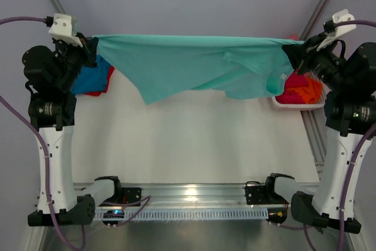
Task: Fold and stack the t-shirts
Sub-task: Flatten the tshirt out
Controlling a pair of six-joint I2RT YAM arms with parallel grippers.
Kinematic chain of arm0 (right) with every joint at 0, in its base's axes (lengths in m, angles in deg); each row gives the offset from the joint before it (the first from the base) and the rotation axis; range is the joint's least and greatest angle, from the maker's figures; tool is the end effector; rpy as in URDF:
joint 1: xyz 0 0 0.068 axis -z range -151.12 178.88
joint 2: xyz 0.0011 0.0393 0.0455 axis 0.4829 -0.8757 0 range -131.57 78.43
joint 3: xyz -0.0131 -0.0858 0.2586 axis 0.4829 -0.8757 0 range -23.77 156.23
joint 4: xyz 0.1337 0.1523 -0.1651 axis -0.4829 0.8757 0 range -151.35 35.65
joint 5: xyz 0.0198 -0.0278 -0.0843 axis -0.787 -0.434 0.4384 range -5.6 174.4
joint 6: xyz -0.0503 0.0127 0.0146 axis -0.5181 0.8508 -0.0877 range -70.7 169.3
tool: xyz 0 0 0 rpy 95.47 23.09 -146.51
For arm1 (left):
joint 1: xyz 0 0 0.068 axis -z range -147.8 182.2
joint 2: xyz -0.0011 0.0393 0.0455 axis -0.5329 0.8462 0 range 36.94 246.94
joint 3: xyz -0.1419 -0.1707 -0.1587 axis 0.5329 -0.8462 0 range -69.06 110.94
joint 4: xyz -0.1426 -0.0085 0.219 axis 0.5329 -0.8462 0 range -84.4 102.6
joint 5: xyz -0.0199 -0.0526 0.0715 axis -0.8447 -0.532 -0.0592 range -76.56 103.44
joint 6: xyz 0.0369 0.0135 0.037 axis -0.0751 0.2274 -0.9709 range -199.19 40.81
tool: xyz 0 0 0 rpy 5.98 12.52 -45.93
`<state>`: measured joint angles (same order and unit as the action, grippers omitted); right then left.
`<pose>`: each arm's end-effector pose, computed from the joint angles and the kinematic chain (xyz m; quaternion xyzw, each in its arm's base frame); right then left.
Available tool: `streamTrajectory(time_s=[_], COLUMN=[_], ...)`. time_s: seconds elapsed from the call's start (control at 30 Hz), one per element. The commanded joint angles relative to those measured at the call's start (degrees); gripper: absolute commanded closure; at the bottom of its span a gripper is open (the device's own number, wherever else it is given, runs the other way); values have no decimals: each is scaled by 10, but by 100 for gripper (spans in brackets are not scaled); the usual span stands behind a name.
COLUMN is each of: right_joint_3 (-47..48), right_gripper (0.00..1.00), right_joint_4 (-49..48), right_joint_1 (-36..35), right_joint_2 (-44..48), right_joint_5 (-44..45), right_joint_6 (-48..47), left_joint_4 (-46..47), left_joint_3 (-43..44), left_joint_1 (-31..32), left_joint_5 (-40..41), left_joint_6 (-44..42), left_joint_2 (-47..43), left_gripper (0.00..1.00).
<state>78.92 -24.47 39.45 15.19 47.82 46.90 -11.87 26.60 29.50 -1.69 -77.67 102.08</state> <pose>0.1559 -0.0076 0.5558 -0.1795 0.6706 0.1379 0.7064 0.1977 0.0000 0.5406 0.0734 0.6662 -0.0804 0.7378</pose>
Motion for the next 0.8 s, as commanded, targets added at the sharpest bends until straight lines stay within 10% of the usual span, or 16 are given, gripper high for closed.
streamTrajectory(time_s=[0.0,0.77], right_joint_3=[-14,-19], right_gripper=[97,97], right_joint_4=[33,276], right_joint_1=[9,9], right_joint_2=[43,239], right_joint_5=[3,-38], right_joint_6=[-64,-126], left_joint_4=[-13,-234], left_joint_3=[-26,-86], left_joint_1=[-12,-12], left_joint_5=[-15,-98], left_joint_6=[-6,-66], left_joint_2=[-73,-258], left_gripper=[100,100])
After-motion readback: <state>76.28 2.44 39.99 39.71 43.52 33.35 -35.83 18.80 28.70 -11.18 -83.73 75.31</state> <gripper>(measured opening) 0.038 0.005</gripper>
